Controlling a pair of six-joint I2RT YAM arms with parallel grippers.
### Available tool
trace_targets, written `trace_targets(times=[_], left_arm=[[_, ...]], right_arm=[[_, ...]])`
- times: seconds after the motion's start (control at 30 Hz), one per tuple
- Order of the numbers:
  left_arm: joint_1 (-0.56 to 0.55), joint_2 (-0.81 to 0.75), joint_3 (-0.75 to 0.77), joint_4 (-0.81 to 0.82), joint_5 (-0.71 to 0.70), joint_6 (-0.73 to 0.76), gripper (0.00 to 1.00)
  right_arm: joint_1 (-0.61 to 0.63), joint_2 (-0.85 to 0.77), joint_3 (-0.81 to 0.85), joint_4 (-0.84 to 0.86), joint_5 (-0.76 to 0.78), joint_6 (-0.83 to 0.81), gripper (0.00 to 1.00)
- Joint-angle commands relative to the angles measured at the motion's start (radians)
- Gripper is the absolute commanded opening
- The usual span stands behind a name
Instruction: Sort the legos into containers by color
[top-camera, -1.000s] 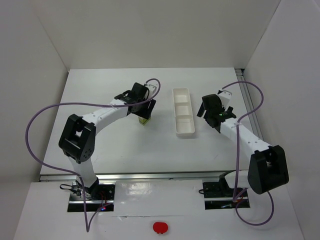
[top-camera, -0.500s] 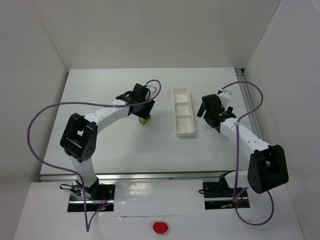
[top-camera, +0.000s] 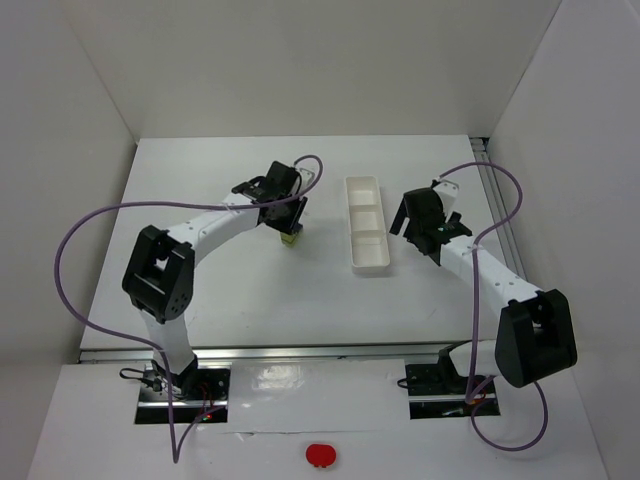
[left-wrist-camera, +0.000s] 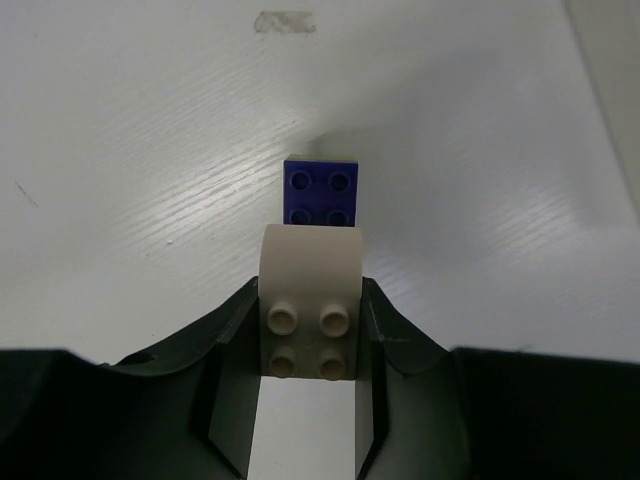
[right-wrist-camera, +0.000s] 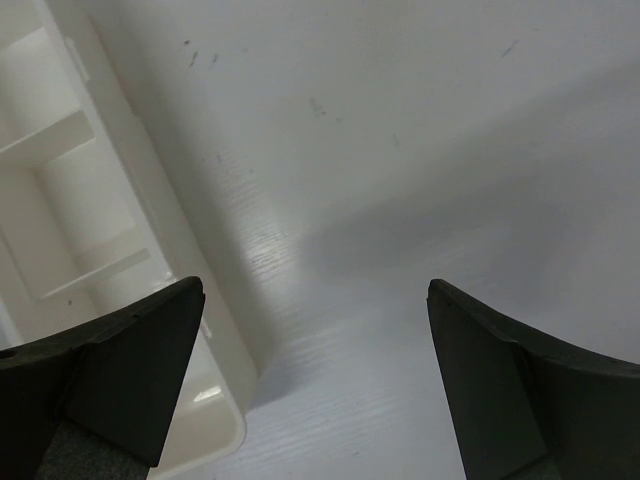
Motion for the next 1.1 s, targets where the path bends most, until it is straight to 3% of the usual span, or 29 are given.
trace_targets(times=[0.0, 0.07, 0.17, 0.3, 0.33, 0.43, 0.57, 0.67, 0.87, 1.07], left_arm=[[0.037, -0.121, 0.103, -0.027, 0.119, 0.001, 0.0], [0.072, -0.162, 0.112, -0.039, 0.225, 0.001, 0.0], [0.162, -0.21, 0.137, -0.019, 0.505, 0.011, 0.0], [0.267, -0.219, 0.149, 0.027, 0.843, -0.023, 0.0], [0.305, -0.219, 0.132, 0.08, 0.972, -0.061, 0.0], [0.347, -0.219, 0.083, 0.22, 1.186, -0.173, 0.0], [0.37, -0.228, 0.016, 0.454, 1.309, -0.308, 0.0], [0.37, -0.228, -0.004, 0.548, 1.374, -0.397, 0.0], [0.37, -0.228, -0.024, 0.634, 1.409, -0.45, 0.0], [0.37, -0.228, -0.024, 0.61, 1.409, -0.431, 0.0]], right_arm=[[0.009, -0.029, 0.006, 0.105, -0.182, -0.088, 1.0], [0.009, -0.057, -0.007, 0.192, -0.387, -0.129, 1.0], [0.009, -0.105, -0.017, 0.319, -0.67, -0.198, 1.0], [0.009, -0.105, 0.007, 0.398, -0.951, -0.255, 1.0], [0.009, -0.09, 0.019, 0.41, -1.006, -0.264, 1.0], [0.009, -0.065, 0.03, 0.499, -1.178, -0.228, 1.0], [0.009, -0.013, 0.03, 0.729, -1.346, -0.138, 1.0], [0.018, 0.038, 0.053, 0.806, -1.4, -0.088, 1.0], [0.038, 0.131, 0.105, 0.953, -1.459, -0.01, 1.0], [0.057, 0.216, 0.193, 1.028, -1.541, 0.054, 0.96]])
